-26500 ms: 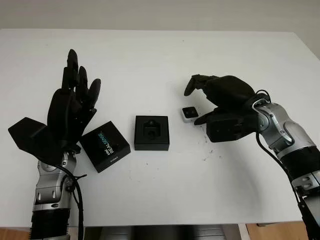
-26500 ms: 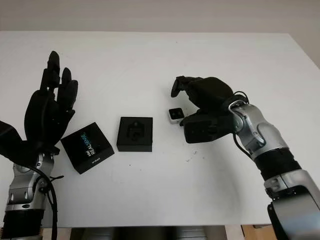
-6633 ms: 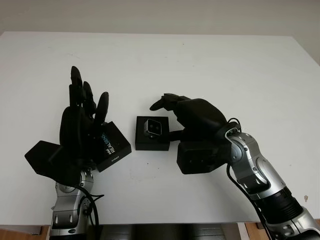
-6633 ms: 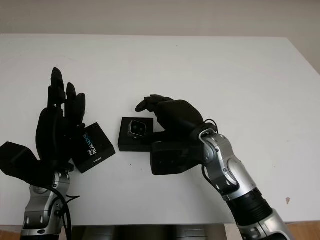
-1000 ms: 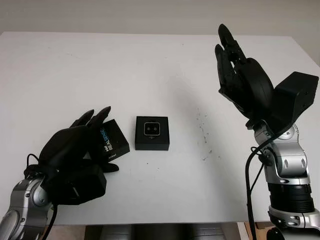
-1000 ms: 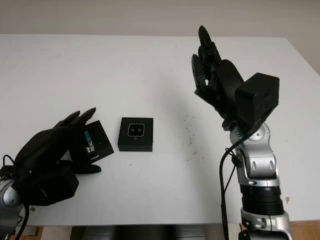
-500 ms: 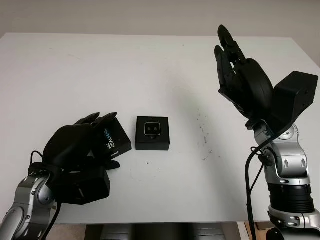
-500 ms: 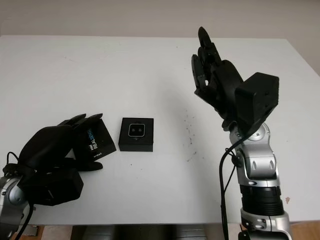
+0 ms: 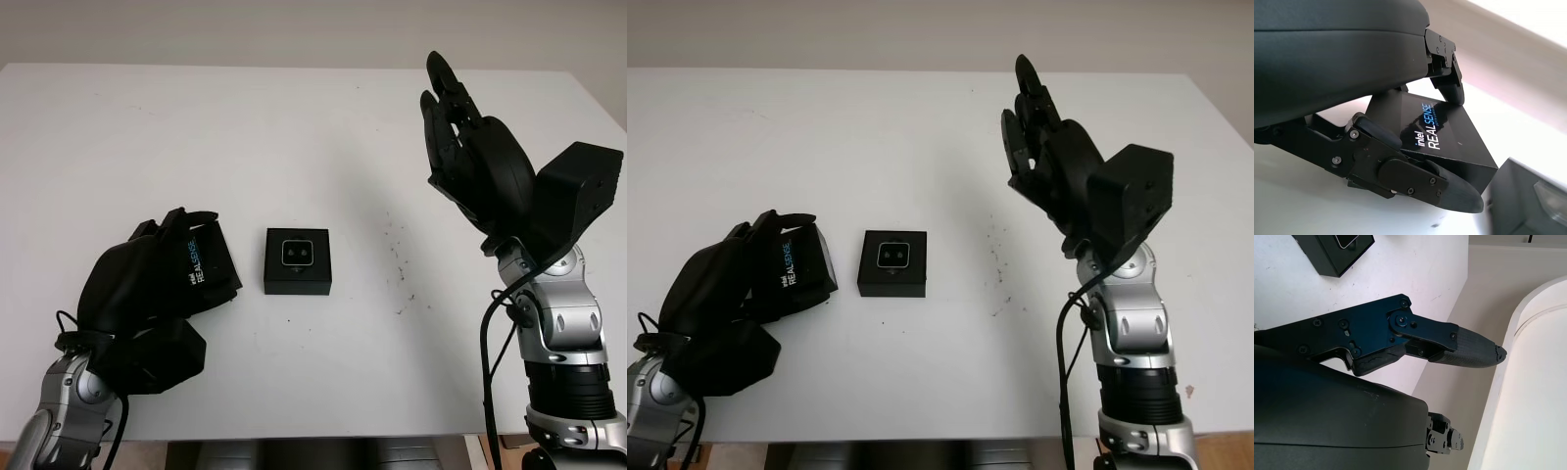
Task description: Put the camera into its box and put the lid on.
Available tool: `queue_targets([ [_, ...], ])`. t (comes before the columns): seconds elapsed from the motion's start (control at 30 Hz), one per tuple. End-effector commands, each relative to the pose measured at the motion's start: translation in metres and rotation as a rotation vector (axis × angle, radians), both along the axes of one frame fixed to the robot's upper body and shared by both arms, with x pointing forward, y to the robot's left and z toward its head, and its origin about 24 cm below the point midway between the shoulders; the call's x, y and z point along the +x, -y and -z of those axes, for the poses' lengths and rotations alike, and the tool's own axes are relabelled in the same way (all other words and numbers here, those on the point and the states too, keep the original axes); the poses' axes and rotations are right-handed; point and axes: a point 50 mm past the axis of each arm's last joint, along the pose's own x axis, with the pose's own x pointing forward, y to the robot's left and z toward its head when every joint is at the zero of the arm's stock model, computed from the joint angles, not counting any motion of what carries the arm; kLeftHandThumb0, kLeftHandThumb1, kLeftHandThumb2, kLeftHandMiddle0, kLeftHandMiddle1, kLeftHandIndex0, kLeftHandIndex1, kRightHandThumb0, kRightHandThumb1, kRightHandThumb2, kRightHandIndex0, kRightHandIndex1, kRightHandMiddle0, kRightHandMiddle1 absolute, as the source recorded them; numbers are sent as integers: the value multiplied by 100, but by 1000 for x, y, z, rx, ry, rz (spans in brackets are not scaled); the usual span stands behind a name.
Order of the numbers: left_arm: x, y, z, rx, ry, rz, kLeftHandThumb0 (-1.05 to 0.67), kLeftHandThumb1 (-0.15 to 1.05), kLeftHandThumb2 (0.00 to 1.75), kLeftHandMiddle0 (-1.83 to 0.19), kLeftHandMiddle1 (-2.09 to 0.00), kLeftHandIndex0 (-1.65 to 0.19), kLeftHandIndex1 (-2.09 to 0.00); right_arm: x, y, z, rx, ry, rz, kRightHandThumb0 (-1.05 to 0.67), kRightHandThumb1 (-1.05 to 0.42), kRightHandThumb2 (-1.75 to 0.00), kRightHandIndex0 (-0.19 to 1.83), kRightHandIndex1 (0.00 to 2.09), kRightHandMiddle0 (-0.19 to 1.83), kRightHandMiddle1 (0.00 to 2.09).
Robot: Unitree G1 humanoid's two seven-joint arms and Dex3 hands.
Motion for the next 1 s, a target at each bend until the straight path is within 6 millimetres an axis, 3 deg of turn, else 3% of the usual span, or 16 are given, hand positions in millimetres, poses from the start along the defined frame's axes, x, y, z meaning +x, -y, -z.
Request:
queue_targets([
  [0.0,2,-1,-10,-59,54,0,-21,105,22,-19,-133,-21,-98,-2,0,-2,6,14,-2,-72,-105,-66,-15,6,-13,6],
  [0.37,10,-8,-33,-92,84,3,-26,105,11,-27,-132,-32,-87,-2,-1,-1,18,-4,15,-71,-105,-64,-14,6,-12,6],
  [0.67,26,-2,-59,-34,107,144,-26,105,6,-33,-114,-34,-87,-2,-3,0,10,-5,11,-70,-105,-64,-14,6,-13,6],
  [0.8,41,7,-68,-1,85,247,-32,105,6,-36,-134,-38,-96,-1,-3,1,-1,-8,-2,-71,-105,-66,-16,5,-16,5],
  [0.97,50,20,-69,-45,17,344,-28,105,6,-29,-143,-36,-99,-2,-5,2,-14,11,8,-72,-105,-65,-15,5,-16,5],
])
